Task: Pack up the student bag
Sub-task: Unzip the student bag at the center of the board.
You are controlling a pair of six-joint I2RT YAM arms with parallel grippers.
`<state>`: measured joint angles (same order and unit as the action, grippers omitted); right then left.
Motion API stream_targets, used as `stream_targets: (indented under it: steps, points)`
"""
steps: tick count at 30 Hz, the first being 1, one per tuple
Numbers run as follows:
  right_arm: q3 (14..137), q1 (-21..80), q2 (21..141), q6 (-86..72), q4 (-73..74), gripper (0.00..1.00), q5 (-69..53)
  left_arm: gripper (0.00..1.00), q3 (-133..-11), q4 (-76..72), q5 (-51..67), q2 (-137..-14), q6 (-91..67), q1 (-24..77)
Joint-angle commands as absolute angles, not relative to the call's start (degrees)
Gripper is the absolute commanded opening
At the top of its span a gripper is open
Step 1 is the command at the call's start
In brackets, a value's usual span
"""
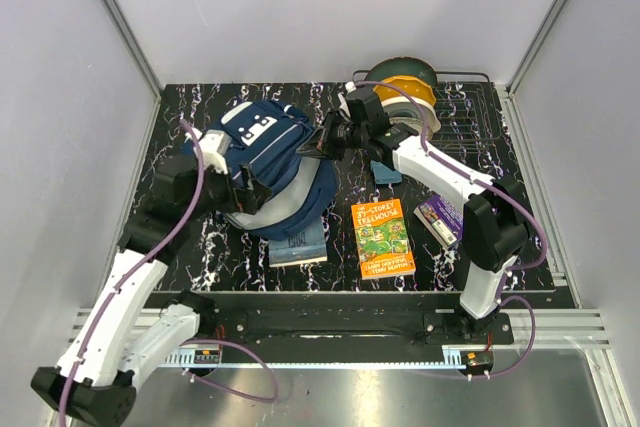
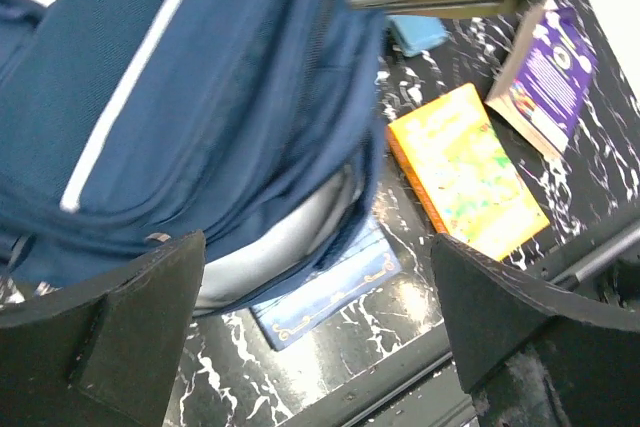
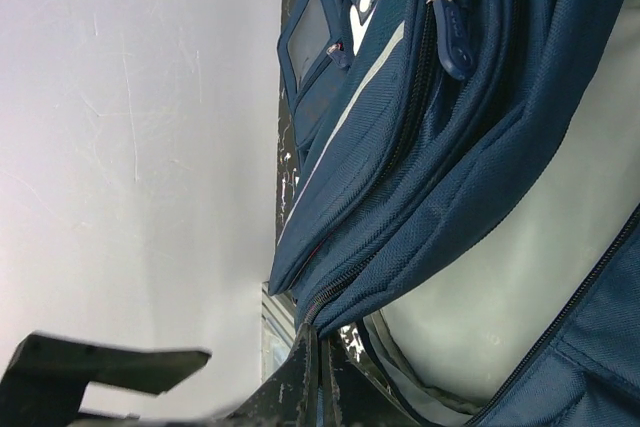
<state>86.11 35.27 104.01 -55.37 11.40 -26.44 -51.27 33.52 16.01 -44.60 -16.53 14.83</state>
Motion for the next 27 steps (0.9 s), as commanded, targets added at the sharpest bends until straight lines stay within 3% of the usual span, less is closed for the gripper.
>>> stream_targets:
  steps: [1, 8, 16, 23, 26, 27]
  points:
    - [86.49, 36.3, 101.96, -56.16, 6.15, 0.0, -26.63, 0.99, -57.56, 30.41, 9.17, -48.23, -11.26, 24.59]
    - [86.22, 36.83, 101.16, -56.25, 6.33, 0.0, -26.19, 0.99, -62.66, 31.03, -1.22, -57.65, -5.19, 37.51]
    - [85.96, 37.26, 99.32, -56.07, 7.12, 0.0, -25.84, 0.99, -63.98, 31.03, -9.84, -62.74, -1.32, 38.67]
    - [85.34, 37.79, 97.47, -55.55, 7.82, 0.0, -25.75, 0.89, -65.92, 29.8, -12.48, -68.2, 1.49, 38.76]
    - [85.25, 37.71, 97.21, -55.37, 8.0, 0.0, -25.66, 0.79, -67.06, 29.53, -11.95, -70.13, 1.84, 38.85]
    - [85.34, 37.71, 97.21, -55.37, 8.09, 0.0, -25.66, 0.7, -67.15, 29.62, -12.13, -70.57, 2.11, 38.85]
